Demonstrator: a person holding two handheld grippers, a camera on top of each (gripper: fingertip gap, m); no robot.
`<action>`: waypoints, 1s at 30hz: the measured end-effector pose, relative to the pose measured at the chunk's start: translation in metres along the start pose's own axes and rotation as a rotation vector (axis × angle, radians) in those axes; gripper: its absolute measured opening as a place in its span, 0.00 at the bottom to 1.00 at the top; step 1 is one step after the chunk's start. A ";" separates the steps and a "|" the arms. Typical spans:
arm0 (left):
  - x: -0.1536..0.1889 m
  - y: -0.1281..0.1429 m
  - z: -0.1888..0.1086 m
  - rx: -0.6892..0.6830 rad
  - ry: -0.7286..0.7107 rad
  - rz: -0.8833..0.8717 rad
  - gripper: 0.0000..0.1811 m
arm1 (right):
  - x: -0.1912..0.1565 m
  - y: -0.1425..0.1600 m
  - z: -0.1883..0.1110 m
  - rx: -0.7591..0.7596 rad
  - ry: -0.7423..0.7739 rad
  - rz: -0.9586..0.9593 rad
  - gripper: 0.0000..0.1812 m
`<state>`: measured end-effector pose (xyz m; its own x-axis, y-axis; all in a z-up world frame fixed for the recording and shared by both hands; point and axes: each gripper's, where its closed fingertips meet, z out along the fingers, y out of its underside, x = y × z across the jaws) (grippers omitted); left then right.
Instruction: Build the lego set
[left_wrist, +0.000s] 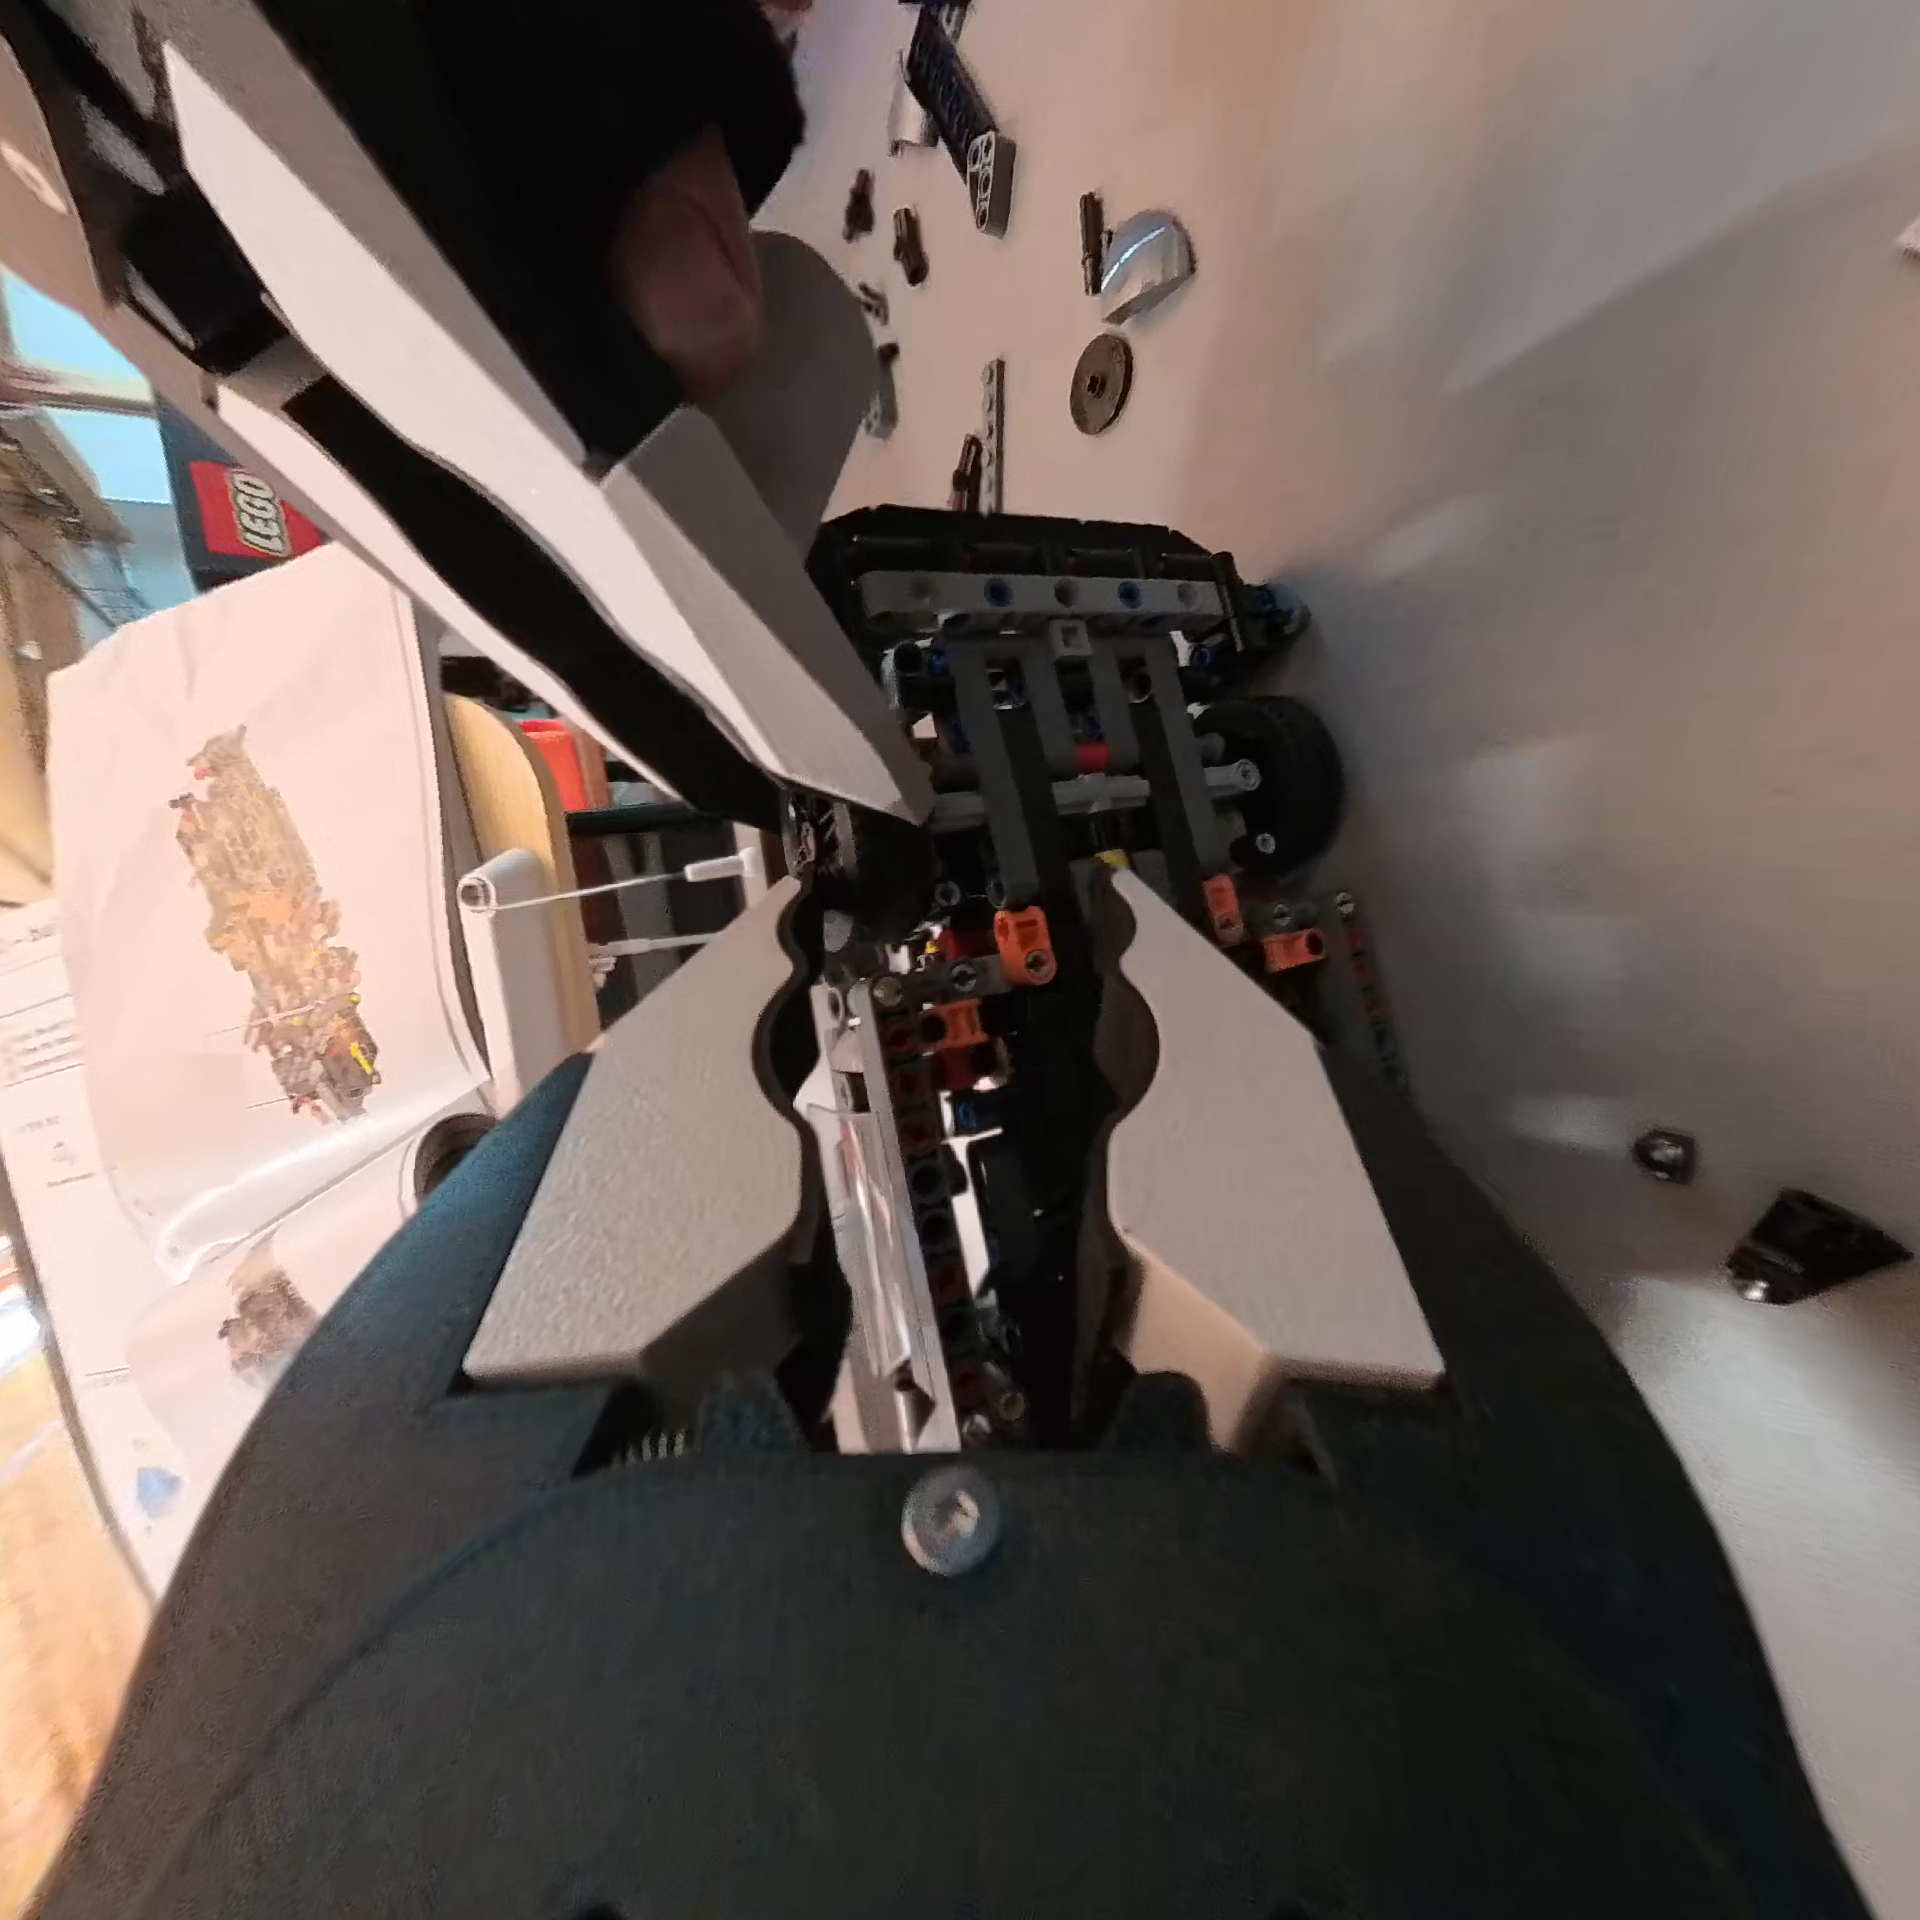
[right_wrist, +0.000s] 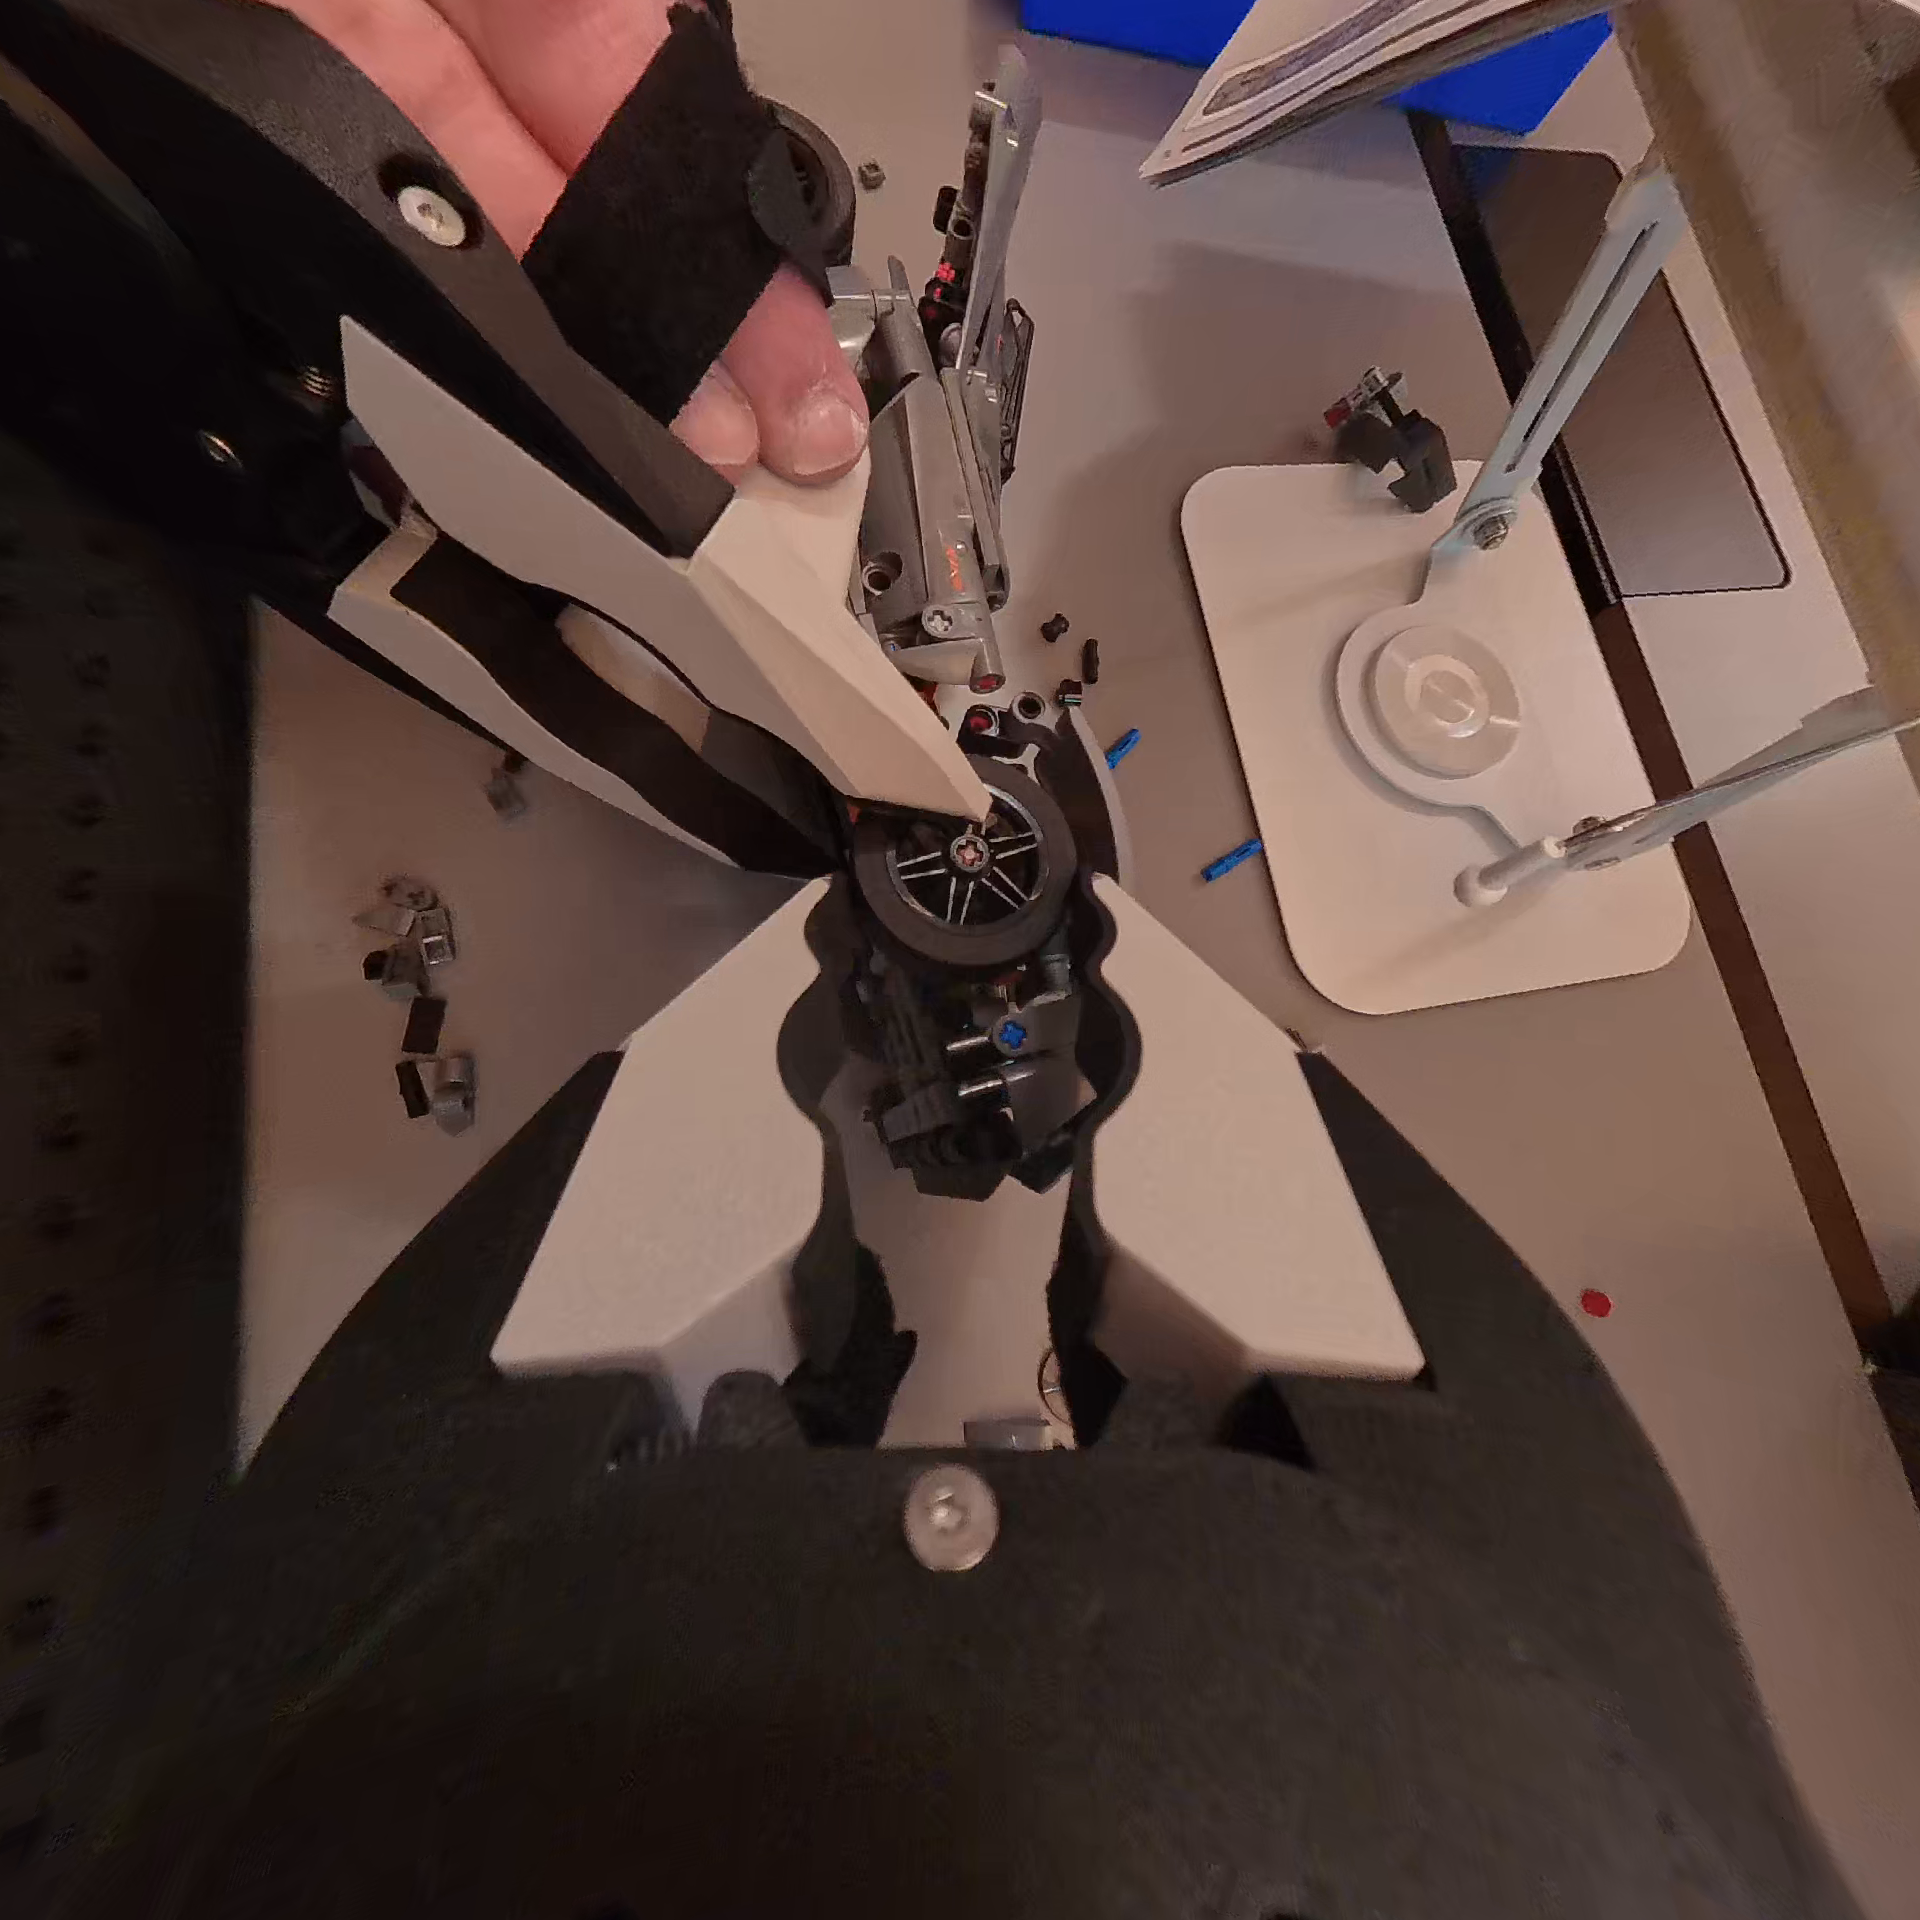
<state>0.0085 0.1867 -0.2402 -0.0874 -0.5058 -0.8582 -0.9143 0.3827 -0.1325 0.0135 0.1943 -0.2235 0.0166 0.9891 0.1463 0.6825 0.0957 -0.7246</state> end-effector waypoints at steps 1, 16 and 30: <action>0.000 0.000 0.001 -0.007 -0.010 0.009 0.27 | 0.000 0.000 0.000 -0.002 0.003 -0.001 0.22; -0.020 0.014 -0.017 0.008 0.027 -0.146 0.32 | 0.005 -0.005 -0.015 0.080 -0.015 0.052 0.28; -0.021 0.106 -0.076 -0.117 0.179 -0.503 0.41 | 0.007 0.060 0.008 -0.016 -0.144 0.160 0.38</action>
<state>-0.1165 0.1790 -0.1989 0.3154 -0.7320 -0.6039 -0.8976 -0.0236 -0.4402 0.0486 0.2075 -0.2716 0.0220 0.9974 -0.0683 0.6911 -0.0645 -0.7199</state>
